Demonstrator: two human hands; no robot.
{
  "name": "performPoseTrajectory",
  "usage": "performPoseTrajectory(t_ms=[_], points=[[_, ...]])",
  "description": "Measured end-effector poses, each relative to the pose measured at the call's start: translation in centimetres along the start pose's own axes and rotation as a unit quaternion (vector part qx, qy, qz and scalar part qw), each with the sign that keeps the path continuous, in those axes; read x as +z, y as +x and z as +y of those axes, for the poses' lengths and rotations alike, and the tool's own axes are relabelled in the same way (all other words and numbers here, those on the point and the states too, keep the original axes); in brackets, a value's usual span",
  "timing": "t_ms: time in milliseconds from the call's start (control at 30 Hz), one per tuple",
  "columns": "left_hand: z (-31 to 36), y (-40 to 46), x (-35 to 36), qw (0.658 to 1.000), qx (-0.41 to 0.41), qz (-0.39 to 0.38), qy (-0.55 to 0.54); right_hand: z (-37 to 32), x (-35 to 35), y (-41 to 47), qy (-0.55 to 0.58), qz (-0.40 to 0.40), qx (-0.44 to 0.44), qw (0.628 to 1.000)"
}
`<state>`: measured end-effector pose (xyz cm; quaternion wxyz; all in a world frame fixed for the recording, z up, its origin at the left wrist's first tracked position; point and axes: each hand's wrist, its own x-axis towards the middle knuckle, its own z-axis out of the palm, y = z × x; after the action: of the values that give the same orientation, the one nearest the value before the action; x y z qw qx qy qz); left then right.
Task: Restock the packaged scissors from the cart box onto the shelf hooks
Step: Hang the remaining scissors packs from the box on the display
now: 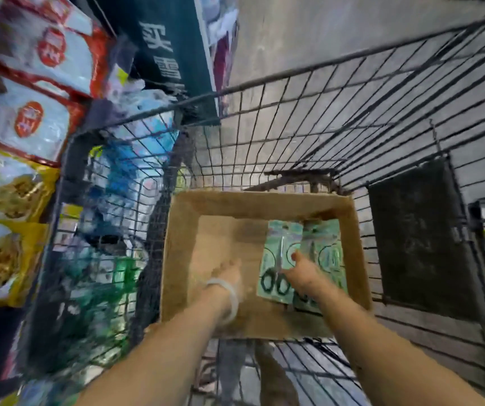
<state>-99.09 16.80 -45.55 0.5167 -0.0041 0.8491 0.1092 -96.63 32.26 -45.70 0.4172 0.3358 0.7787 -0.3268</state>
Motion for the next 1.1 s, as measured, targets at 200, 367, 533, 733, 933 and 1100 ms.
performPoseTrajectory(t_ms=[200,367,533,733,933,1100], points=[[2.1,5.9,3.4,0.977,-0.043,-0.031,-0.207,0.9,2.2,4.9,0.132,0.021,0.063,0.989],[4.7,9.2,4.7,0.907,-0.128,0.020,-0.400,1.2,2.9,6.3,0.193,0.042,0.089,0.976],[5.2,9.9,4.9,0.914,-0.168,0.002,-0.369,1.6,2.8,6.6,0.195,0.016,0.071,0.978],[4.7,8.6,4.9,0.901,-0.171,0.010,-0.398,2.3,0.5,4.6,0.059,0.125,-0.001,0.990],[3.6,6.6,5.1,0.875,-0.158,0.030,-0.457,3.1,-0.9,2.3,0.101,0.243,-0.010,0.965],[4.4,7.0,5.7,0.876,-0.148,-0.003,-0.459,3.1,-1.0,2.8,0.187,0.216,0.094,0.954]])
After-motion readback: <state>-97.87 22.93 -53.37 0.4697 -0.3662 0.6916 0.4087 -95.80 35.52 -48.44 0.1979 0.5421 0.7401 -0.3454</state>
